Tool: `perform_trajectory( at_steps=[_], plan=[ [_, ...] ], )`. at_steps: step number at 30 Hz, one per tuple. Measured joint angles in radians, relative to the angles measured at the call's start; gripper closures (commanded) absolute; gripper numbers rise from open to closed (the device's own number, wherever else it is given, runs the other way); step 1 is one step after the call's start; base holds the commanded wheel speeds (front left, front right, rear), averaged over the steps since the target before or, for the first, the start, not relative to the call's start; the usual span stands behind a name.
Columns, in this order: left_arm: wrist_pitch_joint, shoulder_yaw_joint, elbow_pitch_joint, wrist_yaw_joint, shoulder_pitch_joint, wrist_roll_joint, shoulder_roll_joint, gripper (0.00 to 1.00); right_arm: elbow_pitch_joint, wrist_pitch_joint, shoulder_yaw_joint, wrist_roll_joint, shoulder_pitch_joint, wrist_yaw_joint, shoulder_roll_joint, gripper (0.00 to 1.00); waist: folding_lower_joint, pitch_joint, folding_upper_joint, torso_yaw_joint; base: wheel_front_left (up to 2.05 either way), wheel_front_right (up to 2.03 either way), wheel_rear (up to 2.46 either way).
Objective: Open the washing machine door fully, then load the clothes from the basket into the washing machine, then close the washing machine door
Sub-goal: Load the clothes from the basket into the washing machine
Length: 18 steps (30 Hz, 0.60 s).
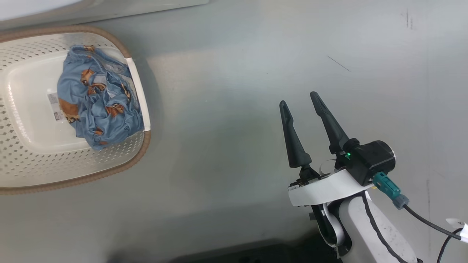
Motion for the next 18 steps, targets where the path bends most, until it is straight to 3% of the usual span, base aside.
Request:
perform_trajectory(
  at_steps=[18],
  plan=[
    [0.000, 0.017, 0.000, 0.000, 0.165, -0.030, -0.100, 0.00, 0.046, 0.000, -0.068, -0.046, -0.018, 0.000, -0.002, 0.00, 0.0000, -0.120, 0.0000, 0.060, 0.00, 0.00, 0.00]
  ],
)
